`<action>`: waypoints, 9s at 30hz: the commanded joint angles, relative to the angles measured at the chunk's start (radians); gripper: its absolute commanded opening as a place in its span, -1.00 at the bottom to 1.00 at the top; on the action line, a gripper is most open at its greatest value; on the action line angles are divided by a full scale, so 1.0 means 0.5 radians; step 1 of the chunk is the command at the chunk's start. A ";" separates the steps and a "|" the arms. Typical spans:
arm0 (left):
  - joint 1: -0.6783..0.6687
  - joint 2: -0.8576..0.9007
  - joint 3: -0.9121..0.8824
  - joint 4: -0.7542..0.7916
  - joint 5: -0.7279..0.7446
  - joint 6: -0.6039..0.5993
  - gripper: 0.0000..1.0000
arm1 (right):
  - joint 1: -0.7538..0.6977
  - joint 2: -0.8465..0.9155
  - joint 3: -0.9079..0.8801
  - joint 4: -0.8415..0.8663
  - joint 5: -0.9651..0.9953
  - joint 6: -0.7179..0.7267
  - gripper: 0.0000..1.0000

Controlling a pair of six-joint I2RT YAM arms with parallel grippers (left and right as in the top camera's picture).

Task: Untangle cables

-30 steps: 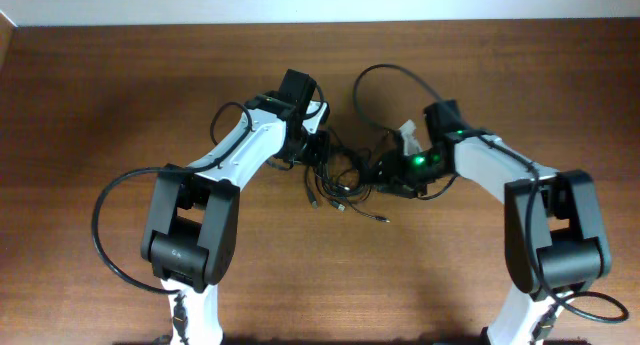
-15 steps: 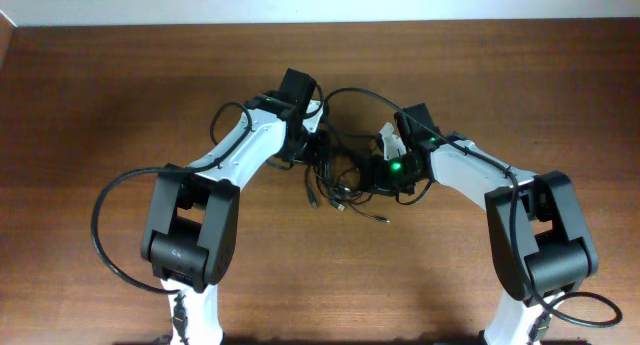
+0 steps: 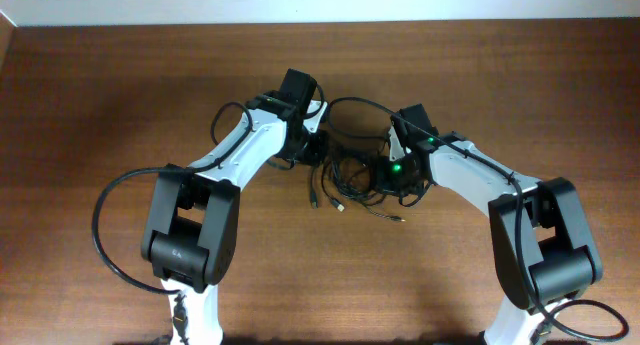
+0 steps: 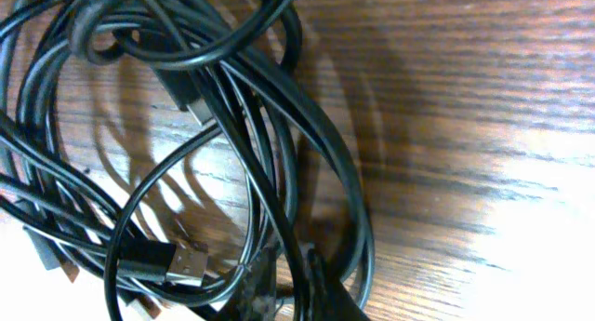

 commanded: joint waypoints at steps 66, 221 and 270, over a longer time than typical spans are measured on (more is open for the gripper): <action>0.191 0.022 0.017 -0.033 0.069 -0.198 0.12 | -0.128 -0.024 0.637 -0.607 -0.594 -0.565 -0.92; 0.159 0.022 0.017 -0.018 0.060 -0.197 0.24 | 0.137 -0.133 -0.081 -0.459 1.015 -0.276 -0.33; 0.223 -0.059 0.027 -0.119 0.777 0.170 -0.85 | -0.401 -0.219 0.145 -0.621 -0.012 0.121 -0.19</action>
